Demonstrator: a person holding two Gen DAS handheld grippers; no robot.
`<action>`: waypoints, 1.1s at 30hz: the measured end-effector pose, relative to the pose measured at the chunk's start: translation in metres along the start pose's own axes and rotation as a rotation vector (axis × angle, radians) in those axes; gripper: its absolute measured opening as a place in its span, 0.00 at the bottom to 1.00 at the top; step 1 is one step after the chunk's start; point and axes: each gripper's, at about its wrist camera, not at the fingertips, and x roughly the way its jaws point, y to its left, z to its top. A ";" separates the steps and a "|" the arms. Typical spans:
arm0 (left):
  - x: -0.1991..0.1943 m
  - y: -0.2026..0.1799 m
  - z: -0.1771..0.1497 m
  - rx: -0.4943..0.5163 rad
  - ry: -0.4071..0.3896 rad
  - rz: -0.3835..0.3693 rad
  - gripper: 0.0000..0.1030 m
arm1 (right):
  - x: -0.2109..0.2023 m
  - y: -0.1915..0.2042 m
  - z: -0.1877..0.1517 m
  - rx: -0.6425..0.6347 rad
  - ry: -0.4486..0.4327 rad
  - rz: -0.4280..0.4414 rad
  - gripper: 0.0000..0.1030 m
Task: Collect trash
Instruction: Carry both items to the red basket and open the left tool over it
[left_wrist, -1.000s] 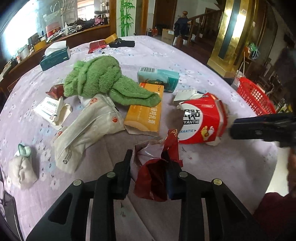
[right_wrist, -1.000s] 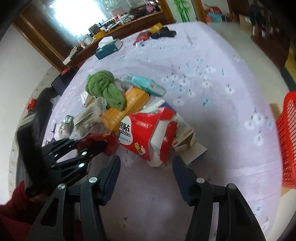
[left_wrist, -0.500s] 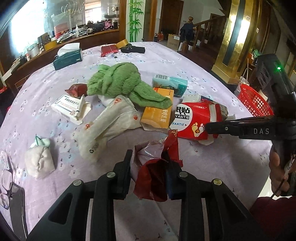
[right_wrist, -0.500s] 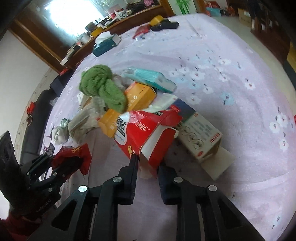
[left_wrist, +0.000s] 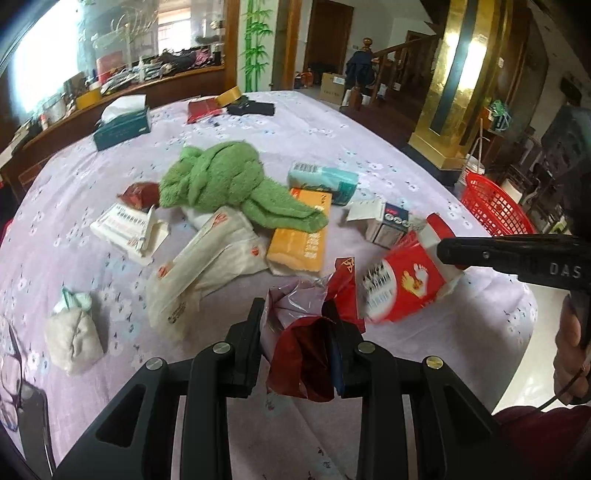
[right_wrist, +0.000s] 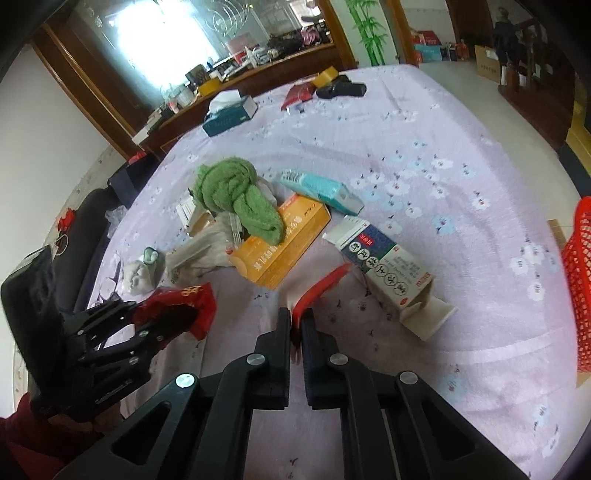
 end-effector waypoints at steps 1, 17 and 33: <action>0.000 -0.001 0.001 0.003 -0.001 -0.006 0.28 | -0.004 0.001 -0.001 -0.001 -0.010 -0.005 0.06; 0.001 -0.007 0.004 0.047 -0.007 -0.046 0.28 | -0.013 0.006 -0.020 0.017 0.001 -0.008 0.08; -0.006 -0.018 0.015 0.068 -0.024 -0.085 0.28 | -0.018 0.005 -0.021 0.051 -0.021 -0.033 0.08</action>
